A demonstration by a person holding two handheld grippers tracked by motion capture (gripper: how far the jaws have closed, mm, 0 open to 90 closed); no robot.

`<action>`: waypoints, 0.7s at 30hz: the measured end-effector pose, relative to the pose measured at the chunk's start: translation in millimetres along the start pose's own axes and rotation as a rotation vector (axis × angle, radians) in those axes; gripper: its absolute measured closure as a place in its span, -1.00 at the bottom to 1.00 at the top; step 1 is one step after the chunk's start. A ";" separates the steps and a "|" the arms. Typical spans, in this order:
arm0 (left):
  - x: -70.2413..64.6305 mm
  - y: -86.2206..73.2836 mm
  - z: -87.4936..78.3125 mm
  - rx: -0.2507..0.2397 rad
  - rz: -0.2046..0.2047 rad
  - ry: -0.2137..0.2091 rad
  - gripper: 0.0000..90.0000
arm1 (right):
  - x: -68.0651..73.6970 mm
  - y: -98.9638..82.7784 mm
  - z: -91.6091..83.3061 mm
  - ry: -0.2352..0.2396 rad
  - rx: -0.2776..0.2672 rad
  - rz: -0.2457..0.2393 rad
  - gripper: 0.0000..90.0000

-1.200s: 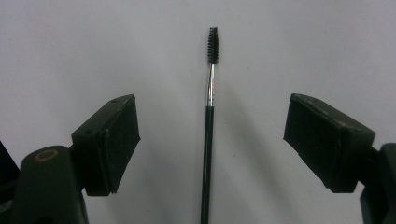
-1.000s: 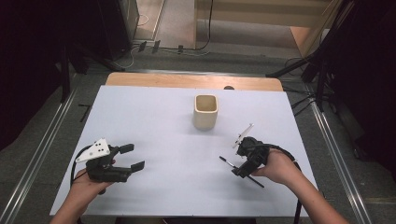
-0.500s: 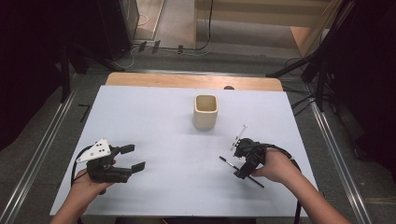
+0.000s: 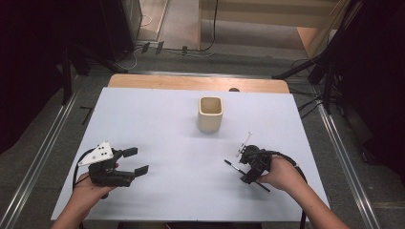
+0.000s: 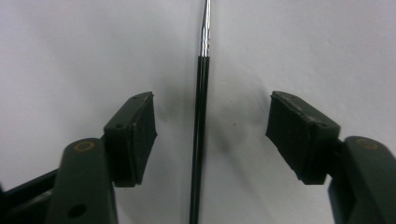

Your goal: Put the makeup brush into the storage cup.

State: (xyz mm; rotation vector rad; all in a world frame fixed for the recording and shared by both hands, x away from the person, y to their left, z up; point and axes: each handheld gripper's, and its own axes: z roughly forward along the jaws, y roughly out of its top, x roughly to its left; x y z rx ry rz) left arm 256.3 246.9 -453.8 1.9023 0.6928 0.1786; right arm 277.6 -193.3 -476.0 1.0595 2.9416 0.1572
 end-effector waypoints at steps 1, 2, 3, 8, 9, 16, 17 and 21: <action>0.1 0.0 0.0 0.000 0.001 0.000 -0.55 | 0.1 -0.6 1.2 -0.008 0.010 -0.004 -0.18; 0.2 0.1 0.0 0.002 0.002 0.001 -0.55 | 0.0 -1.1 2.2 -0.010 0.010 -0.009 -0.15; 0.2 0.0 0.1 0.001 0.002 0.000 -0.55 | 0.2 -1.3 3.2 -0.015 0.013 -0.015 -0.10; -0.4 0.1 0.4 0.002 0.002 -0.003 -0.55 | 1.3 0.9 5.1 -0.026 0.010 -0.019 0.10; -0.4 0.1 0.4 0.002 0.002 -0.003 -0.55 | 1.3 0.9 5.1 -0.026 0.010 -0.019 0.10; -0.6 0.4 0.1 0.009 0.004 0.000 -0.55 | 3.3 12.0 4.1 -0.028 0.062 -0.017 0.50; -0.6 0.3 0.1 0.010 0.005 -0.001 -0.55 | 4.2 13.5 3.8 -0.026 0.071 -0.022 0.57; -0.3 0.1 0.3 0.008 0.005 -0.001 -0.55 | 7.0 17.1 4.0 -0.018 0.092 -0.028 0.90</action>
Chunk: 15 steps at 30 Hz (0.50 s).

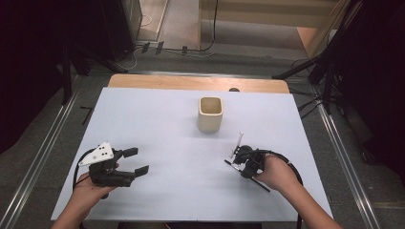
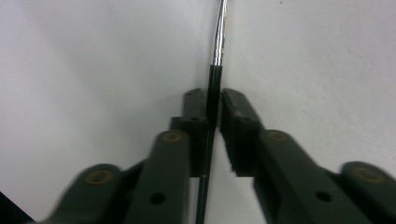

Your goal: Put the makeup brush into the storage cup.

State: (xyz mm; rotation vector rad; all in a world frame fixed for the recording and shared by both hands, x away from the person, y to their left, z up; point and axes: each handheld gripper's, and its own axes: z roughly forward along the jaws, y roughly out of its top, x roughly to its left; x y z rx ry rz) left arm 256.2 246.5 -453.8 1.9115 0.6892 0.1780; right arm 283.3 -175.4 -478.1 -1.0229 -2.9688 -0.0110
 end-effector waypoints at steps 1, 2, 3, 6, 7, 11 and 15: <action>-0.1 -0.1 0.2 -0.006 -0.002 -0.003 -0.55 | -0.9 0.8 0.0 0.008 0.008 0.002 0.92; -0.2 0.0 0.2 -0.008 -0.003 -0.004 -0.55 | -1.5 1.2 0.1 0.018 0.009 0.013 0.92; -0.3 0.0 0.2 -0.006 -0.002 -0.003 -0.55 | -2.1 1.4 0.0 0.023 0.012 0.022 0.93; 0.1 -0.2 1.0 -0.003 0.002 -0.006 -0.55 | -4.3 1.1 -0.1 0.037 0.014 0.039 0.94; 0.3 -0.2 1.4 -0.004 -0.002 -0.005 -0.55 | -4.6 1.0 -0.4 0.042 0.014 0.047 0.94; 0.5 0.0 0.1 0.001 0.000 0.002 -0.55 | -6.6 0.5 -0.1 0.052 0.009 0.051 0.94; 1.1 -0.3 0.0 -0.010 -0.007 0.000 -0.55 | -7.4 0.0 -0.5 0.054 -0.002 0.067 0.94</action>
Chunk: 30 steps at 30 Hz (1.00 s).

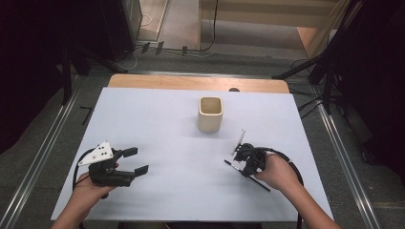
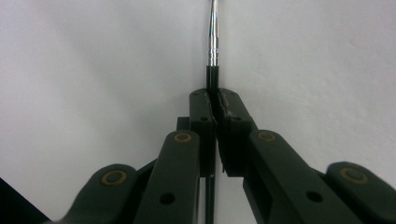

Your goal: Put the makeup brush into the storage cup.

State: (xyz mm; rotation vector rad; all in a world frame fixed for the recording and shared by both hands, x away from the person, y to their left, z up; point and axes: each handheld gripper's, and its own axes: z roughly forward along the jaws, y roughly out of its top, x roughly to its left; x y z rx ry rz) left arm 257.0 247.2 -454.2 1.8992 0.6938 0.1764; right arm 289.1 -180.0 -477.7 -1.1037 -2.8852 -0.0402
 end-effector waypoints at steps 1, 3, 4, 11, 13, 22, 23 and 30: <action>0.1 0.2 -0.2 0.004 0.000 0.002 -0.55 | -0.4 -0.1 -0.4 0.003 -0.001 0.006 0.94; 0.2 0.2 -0.1 0.005 -0.003 0.000 -0.55 | -3.0 -0.4 -3.9 0.003 -0.018 0.017 0.94; 0.3 0.2 0.0 0.007 -0.008 0.000 -0.55 | -4.4 -0.6 -6.4 0.017 -0.026 0.031 0.94; 2.8 3.3 -2.0 0.002 -0.093 -0.001 -0.55 | -9.9 -0.1 -27.7 0.088 -0.117 0.088 0.94; 3.0 4.1 -2.4 -0.001 -0.113 -0.011 -0.55 | -11.1 0.7 -33.6 0.116 -0.154 0.097 0.94; -1.6 6.6 2.8 0.047 -0.141 -0.032 -0.54 | -16.3 5.5 -39.1 0.218 -0.293 0.140 0.94; -2.3 7.4 3.9 0.054 -0.135 -0.041 -0.54 | -16.5 6.0 -39.2 0.224 -0.308 0.138 0.94; -4.8 10.5 11.9 0.098 -0.147 -0.065 -0.54 | -15.0 11.4 -39.8 0.266 -0.425 0.157 0.94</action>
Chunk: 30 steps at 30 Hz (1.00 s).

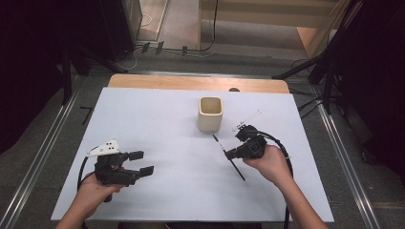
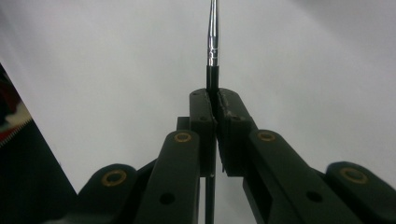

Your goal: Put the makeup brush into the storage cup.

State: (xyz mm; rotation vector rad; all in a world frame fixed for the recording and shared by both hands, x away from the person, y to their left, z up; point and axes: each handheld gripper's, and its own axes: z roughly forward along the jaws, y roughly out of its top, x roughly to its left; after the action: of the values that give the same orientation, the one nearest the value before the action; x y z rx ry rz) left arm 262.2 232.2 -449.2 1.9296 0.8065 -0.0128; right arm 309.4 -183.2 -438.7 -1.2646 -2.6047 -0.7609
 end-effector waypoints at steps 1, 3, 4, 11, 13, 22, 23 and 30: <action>0.3 0.3 0.6 0.000 0.003 0.000 -0.54 | 0.1 0.4 0.9 0.008 -0.020 0.005 0.94; 1.3 1.2 1.8 -0.003 -0.008 -0.009 -0.54 | 0.3 1.2 2.9 0.017 -0.048 0.018 0.94; 1.6 1.8 2.3 -0.006 -0.012 -0.009 -0.54 | 0.1 1.4 4.0 0.029 -0.065 0.022 0.94; 4.3 7.3 8.2 -0.006 -0.056 -0.052 -0.54 | 1.2 1.7 10.7 0.100 -0.118 0.048 0.94; 4.7 8.1 12.8 -0.001 -0.066 -0.060 -0.54 | 1.5 1.6 12.1 0.134 -0.139 0.060 0.94; 0.1 12.7 24.1 0.023 -0.047 -0.064 -0.54 | 12.1 4.6 14.8 0.165 -0.212 0.065 0.94; -0.1 13.8 25.1 0.021 -0.048 -0.065 -0.54 | 12.0 4.2 15.7 0.167 -0.227 0.069 0.94; -7.2 19.6 37.9 0.028 -0.047 -0.094 -0.54 | 18.1 6.6 21.1 0.183 -0.283 0.089 0.94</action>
State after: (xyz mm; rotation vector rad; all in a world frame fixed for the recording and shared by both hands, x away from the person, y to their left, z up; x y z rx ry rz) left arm 279.6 192.5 -450.0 1.9210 0.7925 -0.1433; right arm 304.7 -156.6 -448.2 -1.2994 -2.3401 -1.2010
